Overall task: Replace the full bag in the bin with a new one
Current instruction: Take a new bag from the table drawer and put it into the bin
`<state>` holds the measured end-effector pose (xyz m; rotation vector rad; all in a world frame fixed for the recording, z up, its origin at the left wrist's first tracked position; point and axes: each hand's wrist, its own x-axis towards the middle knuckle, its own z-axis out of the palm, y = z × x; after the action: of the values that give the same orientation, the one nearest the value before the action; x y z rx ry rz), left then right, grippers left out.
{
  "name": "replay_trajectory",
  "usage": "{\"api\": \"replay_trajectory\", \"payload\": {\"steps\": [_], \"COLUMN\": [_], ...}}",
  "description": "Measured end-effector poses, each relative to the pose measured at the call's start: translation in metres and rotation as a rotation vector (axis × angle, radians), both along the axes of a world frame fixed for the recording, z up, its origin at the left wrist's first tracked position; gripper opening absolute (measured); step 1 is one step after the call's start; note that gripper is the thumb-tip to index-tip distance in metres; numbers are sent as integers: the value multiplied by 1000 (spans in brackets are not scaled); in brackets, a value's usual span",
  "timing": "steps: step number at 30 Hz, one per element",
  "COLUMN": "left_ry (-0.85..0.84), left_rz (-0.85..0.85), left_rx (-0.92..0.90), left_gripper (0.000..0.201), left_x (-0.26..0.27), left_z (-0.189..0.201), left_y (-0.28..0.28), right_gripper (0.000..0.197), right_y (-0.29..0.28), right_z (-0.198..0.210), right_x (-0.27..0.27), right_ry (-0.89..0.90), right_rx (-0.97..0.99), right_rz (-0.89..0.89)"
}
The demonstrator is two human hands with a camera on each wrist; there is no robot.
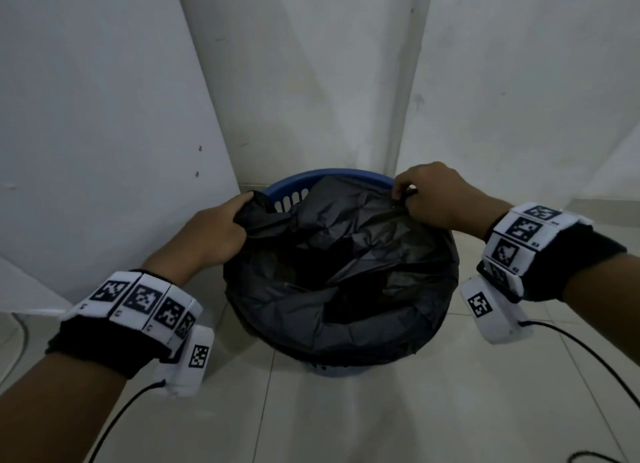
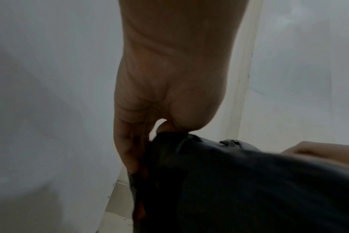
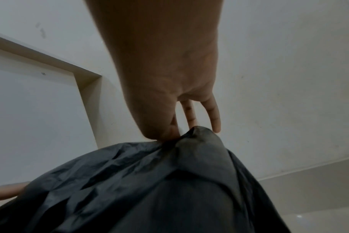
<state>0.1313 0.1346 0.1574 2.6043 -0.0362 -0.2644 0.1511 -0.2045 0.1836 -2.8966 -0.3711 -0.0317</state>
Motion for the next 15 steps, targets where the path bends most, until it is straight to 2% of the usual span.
{"api": "replay_trajectory", "payload": {"steps": [1,3,5,7,9,11,13,15], "left_ry": [16,-33,-160,-295,-335,-376,-490,-592], "left_rz": [22,39,84,108,118,137,163,221], "left_rx": [-16,-2,0,-93,-163,-212,-220,-268], "left_gripper": [66,50,48,40,32,32,23,16], "left_x": [4,7,14,20,22,26,32,37], "left_z": [2,6,7,3,2,-2,-5,-7], "left_y": [1,0,2,2,-2,-1,2,6], "right_gripper": [18,29,34,24,12,7,10,16], "right_y": [1,0,-4,-9,-12,-15,-21,-26], "right_z": [2,4,4,2,-1,-4,-8,-11], "right_x": [3,10,18,26,31,35,40,45], "right_ry": [2,-4,-20,-22,-56,-154,-281,-382], "right_rx": [8,9,6,7,79,220,346,362], "right_rz": [6,32,45,55,41,-25,-113,-203]}}
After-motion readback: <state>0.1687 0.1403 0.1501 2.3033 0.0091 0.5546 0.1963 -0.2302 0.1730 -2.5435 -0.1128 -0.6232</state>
